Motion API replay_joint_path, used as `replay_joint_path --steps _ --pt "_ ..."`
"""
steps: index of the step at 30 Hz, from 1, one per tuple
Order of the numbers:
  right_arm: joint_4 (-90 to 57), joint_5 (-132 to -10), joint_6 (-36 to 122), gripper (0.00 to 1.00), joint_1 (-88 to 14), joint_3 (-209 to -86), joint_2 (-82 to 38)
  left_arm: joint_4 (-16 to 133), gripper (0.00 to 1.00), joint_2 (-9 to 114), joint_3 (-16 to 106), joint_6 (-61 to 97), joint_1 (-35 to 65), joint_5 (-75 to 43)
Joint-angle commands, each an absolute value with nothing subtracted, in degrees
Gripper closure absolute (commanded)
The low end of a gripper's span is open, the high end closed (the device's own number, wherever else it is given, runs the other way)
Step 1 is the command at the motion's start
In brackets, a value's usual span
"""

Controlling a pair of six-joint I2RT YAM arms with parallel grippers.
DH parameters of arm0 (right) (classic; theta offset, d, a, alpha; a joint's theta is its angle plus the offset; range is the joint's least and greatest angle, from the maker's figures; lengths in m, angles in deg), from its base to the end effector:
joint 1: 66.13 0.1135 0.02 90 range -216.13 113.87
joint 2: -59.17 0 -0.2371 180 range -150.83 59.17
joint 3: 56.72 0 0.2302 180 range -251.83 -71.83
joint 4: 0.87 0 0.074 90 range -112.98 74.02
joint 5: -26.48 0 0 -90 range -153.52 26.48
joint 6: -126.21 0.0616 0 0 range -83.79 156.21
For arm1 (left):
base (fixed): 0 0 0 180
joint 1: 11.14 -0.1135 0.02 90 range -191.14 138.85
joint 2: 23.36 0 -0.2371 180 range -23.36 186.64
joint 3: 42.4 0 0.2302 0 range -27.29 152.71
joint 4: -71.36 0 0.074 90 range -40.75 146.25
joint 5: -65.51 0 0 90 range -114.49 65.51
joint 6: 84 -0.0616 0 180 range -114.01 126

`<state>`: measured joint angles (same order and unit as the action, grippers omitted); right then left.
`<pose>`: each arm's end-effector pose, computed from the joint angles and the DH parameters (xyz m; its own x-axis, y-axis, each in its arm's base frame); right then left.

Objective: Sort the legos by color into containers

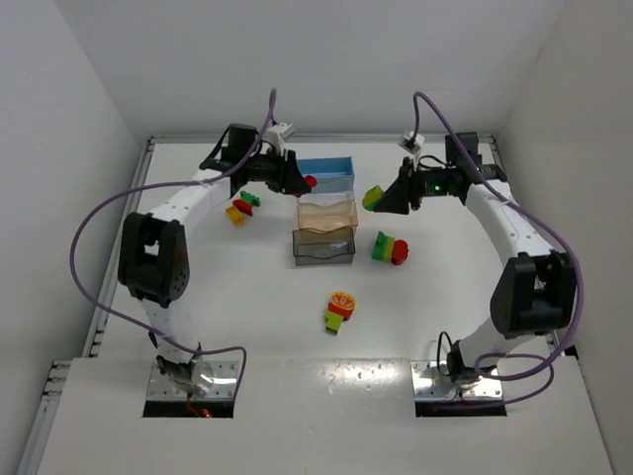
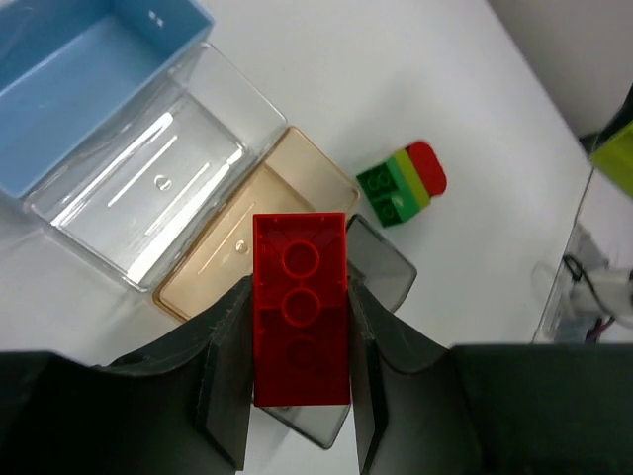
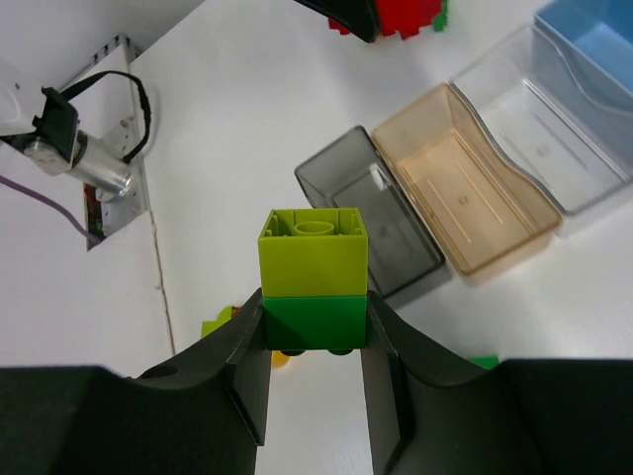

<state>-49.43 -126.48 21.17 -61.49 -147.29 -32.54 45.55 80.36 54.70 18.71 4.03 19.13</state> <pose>0.3177 0.0808 0.2681 -0.5756 -0.1651 -0.8009 -0.7873 0.3766 0.4882 0.3798 -0.1470 0.2537 -0.6702 0.0167 -0.7420 0.6191 0.5638 -0.5466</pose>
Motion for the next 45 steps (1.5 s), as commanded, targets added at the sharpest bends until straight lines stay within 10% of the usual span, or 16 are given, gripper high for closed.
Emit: replay_joint_path --steps 1,31,37,41,45 --pt "-50.69 -126.10 19.51 1.00 -64.19 -146.09 -29.78 33.25 0.96 82.80 63.48 7.60 6.26 22.70" --pt "-55.97 -129.96 14.15 1.00 -71.05 -147.06 -31.45 12.13 0.72 88.00 62.62 -22.48 18.83 11.37" --pt "-55.97 -129.96 14.15 1.00 -71.05 -147.06 -31.45 14.84 0.58 87.21 61.48 -20.20 18.83 9.53" --pt "-57.11 -129.96 13.54 1.00 -71.05 -147.59 -31.98 21.25 0.22 83.79 59.55 -15.64 17.33 10.05" --pt "-58.33 -129.96 11.87 0.99 -70.53 -147.59 -31.98 24.78 0.20 81.05 59.36 -13.78 16.63 13.82"
